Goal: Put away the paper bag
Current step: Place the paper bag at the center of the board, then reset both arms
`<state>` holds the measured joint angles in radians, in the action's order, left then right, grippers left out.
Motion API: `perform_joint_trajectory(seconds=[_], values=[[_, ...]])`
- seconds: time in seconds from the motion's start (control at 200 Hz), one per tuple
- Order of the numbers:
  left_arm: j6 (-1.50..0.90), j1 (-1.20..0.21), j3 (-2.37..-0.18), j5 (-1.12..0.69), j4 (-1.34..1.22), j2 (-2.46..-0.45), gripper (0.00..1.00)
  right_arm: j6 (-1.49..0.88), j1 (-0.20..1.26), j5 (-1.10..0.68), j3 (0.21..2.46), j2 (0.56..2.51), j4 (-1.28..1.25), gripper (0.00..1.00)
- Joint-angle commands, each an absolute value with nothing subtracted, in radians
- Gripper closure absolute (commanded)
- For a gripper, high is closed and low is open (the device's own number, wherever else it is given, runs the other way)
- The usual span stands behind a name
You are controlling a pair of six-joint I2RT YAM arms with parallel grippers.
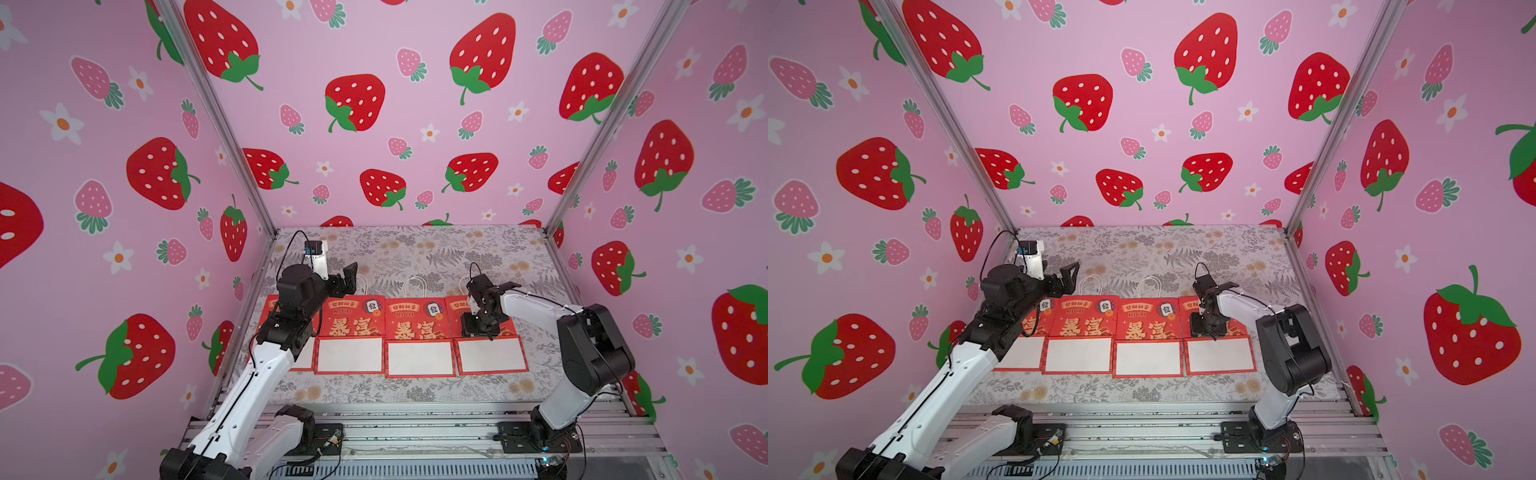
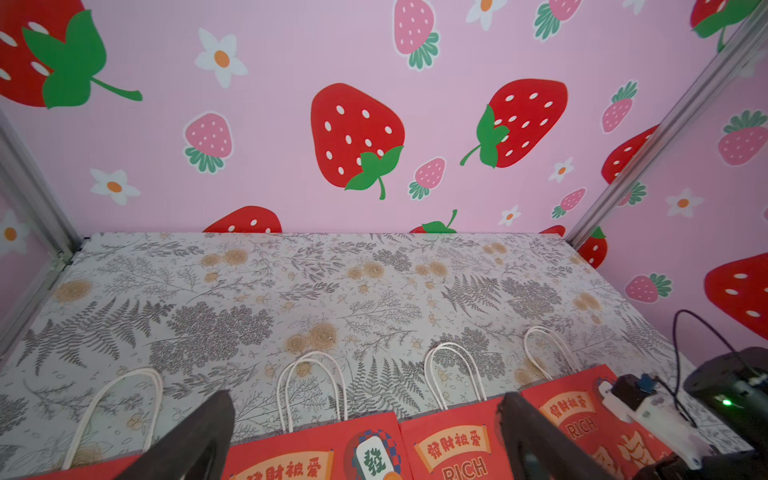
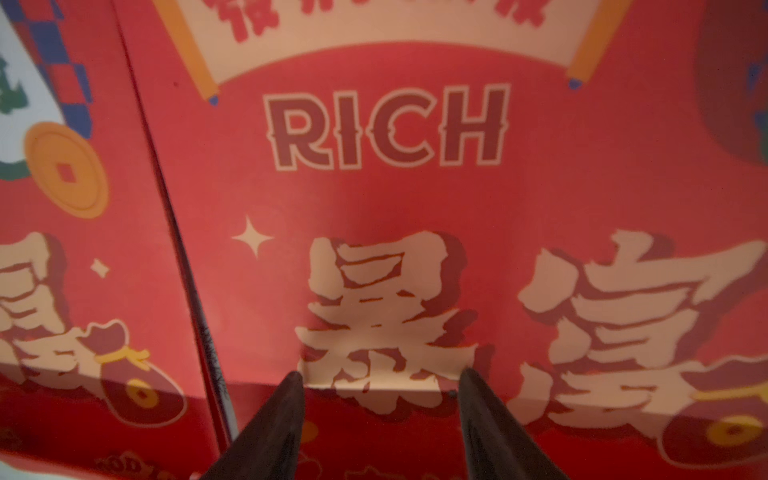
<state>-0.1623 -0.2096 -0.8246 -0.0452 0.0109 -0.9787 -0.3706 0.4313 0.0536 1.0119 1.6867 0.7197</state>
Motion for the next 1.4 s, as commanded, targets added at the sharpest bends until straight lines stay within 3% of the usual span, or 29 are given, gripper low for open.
perform_joint_trajectory(seconds=[0.0, 0.105, 0.22, 0.27, 0.385, 0.515, 0.685, 0.765, 0.895, 1.081, 1.391], values=[[-0.184, -0.212, -0.782, 0.065, 0.033, -0.953, 0.01, -0.363, 0.428, -0.001, 1.013, 1.623, 0.666, 0.39], [-0.198, -0.212, -0.711, 0.117, 0.042, -0.904, 0.01, -0.347, 0.428, 0.030, 1.045, 1.539, 0.642, 0.35], [-0.184, -0.213, -0.586, 0.217, -0.019, -0.822, 0.00, -0.316, 0.428, 0.119, 1.071, 1.452, 0.585, 0.21], [-0.157, -0.212, -0.530, 0.265, -0.076, -0.791, 0.01, -0.301, 0.427, 0.178, 1.084, 1.430, 0.559, 0.00], [-0.100, -0.212, -0.437, 0.404, -0.187, -0.760, 0.01, -0.239, 0.405, 0.287, 1.114, 1.426, 0.503, 0.01], [-0.020, -0.212, -0.358, 0.427, -0.312, -0.802, 0.01, -0.193, 0.322, 0.299, 1.061, 1.414, 0.366, 0.01], [0.043, -0.208, -0.346, 0.398, -0.440, -0.968, 0.01, -0.031, 0.200, 0.116, 0.743, 1.317, -0.086, 0.01], [0.056, -0.201, -0.331, 0.372, -0.546, -1.052, 0.01, 0.013, 0.184, 0.192, 0.568, 1.298, -0.356, 0.01], [0.068, -0.169, -0.293, 0.302, -0.720, -1.163, 0.01, -0.045, 0.151, 0.278, 0.444, 1.331, -0.565, 0.01], [0.072, -0.130, -0.286, 0.180, -0.804, -1.245, 0.01, -0.003, 0.148, 0.182, 0.420, 1.370, -0.622, 0.01], [0.073, -0.100, -0.349, 0.105, -0.847, -1.422, 0.01, -0.013, 0.114, 0.218, 0.344, 1.366, -0.799, 0.01]])
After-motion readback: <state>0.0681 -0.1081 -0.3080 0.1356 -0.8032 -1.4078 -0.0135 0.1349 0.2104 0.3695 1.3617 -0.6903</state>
